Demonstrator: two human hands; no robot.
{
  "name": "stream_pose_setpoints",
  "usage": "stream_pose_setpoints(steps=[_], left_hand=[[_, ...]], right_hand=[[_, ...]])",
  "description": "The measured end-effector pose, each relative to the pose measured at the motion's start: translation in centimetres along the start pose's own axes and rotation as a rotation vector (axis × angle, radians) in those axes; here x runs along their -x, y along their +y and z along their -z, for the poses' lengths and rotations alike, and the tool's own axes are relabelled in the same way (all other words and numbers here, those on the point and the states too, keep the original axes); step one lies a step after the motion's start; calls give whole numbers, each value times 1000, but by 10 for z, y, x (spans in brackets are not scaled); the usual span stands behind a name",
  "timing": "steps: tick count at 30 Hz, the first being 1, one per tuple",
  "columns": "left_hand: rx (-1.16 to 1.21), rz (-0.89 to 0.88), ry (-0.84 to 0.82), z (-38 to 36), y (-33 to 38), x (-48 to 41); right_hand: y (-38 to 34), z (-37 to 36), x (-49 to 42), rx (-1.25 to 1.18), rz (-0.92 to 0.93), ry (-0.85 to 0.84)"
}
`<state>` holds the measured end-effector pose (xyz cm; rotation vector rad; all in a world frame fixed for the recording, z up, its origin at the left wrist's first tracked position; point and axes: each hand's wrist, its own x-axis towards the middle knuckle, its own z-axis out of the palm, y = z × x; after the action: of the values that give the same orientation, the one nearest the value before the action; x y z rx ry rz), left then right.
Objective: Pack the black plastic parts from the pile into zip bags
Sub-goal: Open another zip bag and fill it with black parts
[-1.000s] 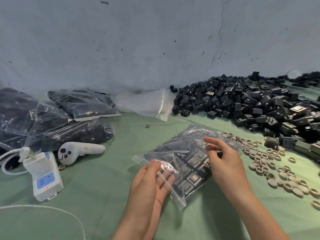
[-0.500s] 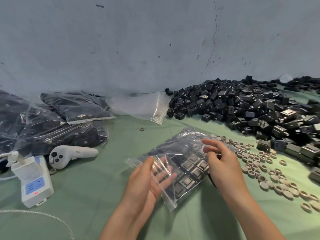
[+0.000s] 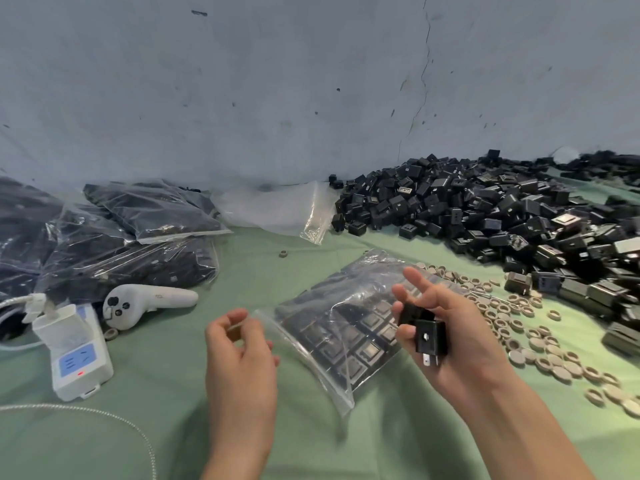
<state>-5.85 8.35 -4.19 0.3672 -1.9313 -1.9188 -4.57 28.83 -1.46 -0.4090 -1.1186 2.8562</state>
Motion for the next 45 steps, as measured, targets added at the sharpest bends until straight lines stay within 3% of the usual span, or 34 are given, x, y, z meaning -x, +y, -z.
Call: stream_pose_setpoints(steps=[2,3,6,10,12,16,18,24,28,31,35,42,45], left_hand=[[-81,-226,-71,0,4,12],[-56,-254,-160,-2,7,20],[-6,-173,-414,-11,13,43],[152,90,-578,-17,18,58],[207,211,-570,-17,25,57],[158,315,-626,-14,29,55],[159,335,-665,-11,27,56],[186,309,-683,-8,24,48],[319,335,-545,-2,23,34],[345,384,-386,16,16,11],[279,470,-282,37,8,-13],[364,785,-470,40,5,-26],[269,698,-540,38,4,-31]], right_hand=[[4,-5,6,28,-30,-33],[6,-8,9,47,-42,-57],[16,-17,17,124,-47,-147],[31,-24,26,252,56,-202],[38,-25,29,467,233,-181],[53,-23,32,1121,756,-162],[57,-23,33,1299,840,-166],[61,-32,31,1338,841,-103],[60,-34,22,1270,920,38],[41,-18,1,1296,816,197],[17,5,-20,1594,632,339],[4,6,-45,1869,464,300],[-1,9,-56,1871,443,293]])
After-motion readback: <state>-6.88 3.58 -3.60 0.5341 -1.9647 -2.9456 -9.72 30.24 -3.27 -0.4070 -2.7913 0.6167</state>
